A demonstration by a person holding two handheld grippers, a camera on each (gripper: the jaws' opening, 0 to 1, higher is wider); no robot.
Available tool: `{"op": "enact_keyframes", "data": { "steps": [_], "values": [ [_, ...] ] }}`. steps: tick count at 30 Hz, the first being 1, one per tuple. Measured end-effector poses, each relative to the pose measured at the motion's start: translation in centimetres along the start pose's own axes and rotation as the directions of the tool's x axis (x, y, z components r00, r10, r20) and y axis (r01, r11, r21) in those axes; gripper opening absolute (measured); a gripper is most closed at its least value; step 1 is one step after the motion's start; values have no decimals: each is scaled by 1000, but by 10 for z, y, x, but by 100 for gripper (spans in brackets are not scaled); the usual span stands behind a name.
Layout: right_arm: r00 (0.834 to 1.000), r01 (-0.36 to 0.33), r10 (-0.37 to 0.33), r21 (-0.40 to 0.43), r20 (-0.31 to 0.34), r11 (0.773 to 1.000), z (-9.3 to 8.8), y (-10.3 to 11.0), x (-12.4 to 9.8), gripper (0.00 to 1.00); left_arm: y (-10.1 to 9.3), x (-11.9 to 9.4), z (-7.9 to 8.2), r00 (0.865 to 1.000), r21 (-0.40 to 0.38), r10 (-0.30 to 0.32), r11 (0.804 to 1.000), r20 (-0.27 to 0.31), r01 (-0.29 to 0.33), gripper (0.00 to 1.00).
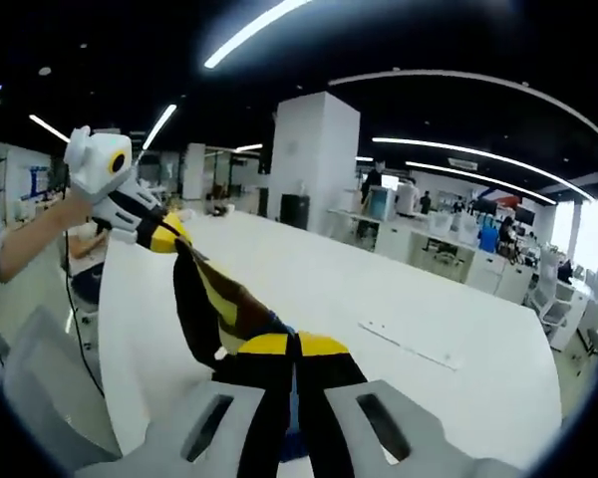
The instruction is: Fold the garment on the visible template until the final outline fits inside the template.
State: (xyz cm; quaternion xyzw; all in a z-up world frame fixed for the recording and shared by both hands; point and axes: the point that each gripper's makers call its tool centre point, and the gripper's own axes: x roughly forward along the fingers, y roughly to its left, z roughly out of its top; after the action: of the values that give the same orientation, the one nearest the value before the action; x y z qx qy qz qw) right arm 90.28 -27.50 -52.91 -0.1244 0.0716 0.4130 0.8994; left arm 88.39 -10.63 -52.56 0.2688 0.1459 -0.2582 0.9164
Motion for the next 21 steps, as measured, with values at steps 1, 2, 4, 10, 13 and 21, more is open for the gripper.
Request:
{"op": "enact_keyframes", "data": {
  "steps": [1,2,4,10,13,21],
  "values": [
    [1000,1,-1,-5,6,1000,3,0,-1,1,1,-1,2,1000,-1,0,1000,4,0,0],
    [1000,4,-4,-7,11,1000,8,1,-2,1,2,-3,5,1000,-4,0,1000,12,0,0],
    [1000,9,-9,-8,29,1000,16,1,-5,1,4,-5,8,1000,-13,-5,1000,17,5,0],
    [998,25,-23,-32,60,999,36,4,-13,1,10,-17,22,999,-23,1,1000,52,0,0],
    [996,48,-44,-54,75,997,47,4,-17,1,12,-23,30,998,-15,8,1000,66,-7,0],
    [990,67,-57,-76,133,995,75,8,-32,1,17,-47,49,993,-18,25,1000,115,-23,0]
  ]
}}
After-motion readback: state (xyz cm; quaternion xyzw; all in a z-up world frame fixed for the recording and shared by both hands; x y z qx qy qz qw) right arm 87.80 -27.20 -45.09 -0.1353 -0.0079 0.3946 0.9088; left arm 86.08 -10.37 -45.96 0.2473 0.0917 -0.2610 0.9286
